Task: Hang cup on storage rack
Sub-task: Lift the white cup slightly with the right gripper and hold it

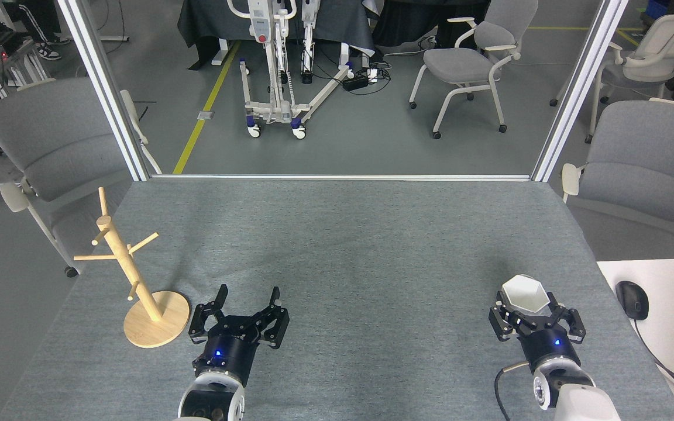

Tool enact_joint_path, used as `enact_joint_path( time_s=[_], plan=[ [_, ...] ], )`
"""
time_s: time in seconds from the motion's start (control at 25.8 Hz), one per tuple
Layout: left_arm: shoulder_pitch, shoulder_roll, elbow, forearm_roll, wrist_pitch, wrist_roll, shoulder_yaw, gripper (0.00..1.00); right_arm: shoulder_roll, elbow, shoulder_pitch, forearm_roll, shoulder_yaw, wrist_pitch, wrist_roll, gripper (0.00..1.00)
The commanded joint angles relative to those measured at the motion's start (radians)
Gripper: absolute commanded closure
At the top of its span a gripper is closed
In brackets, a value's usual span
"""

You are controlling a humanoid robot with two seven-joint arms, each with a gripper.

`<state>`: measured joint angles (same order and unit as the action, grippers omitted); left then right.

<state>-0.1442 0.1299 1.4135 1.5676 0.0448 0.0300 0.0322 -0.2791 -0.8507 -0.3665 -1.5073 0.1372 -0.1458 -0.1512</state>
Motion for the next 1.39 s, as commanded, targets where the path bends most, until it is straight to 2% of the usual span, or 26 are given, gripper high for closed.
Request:
enact_joint_path(
  time_s=[0.0,0.35,1.35],
  plan=[
    [0.0,0.001,-0.004,0.0,0.0,-0.001,-0.001,0.01,-0.003,0.009,-0.014,0.001,-0.005,0.002,-0.002,0.01],
    [0.0,0.002,-0.005,0.0,0.0,-0.001,-0.003,0.01,-0.025,0.07,-0.065,0.004,-0.042,0.002,-0.002,0.01],
    [-0.002,0.002,-0.024,-0.001,0.001,-0.001,-0.003,0.01,-0.014,0.078,-0.057,-0.007,-0.045,0.003,-0.002,0.01]
  ],
)
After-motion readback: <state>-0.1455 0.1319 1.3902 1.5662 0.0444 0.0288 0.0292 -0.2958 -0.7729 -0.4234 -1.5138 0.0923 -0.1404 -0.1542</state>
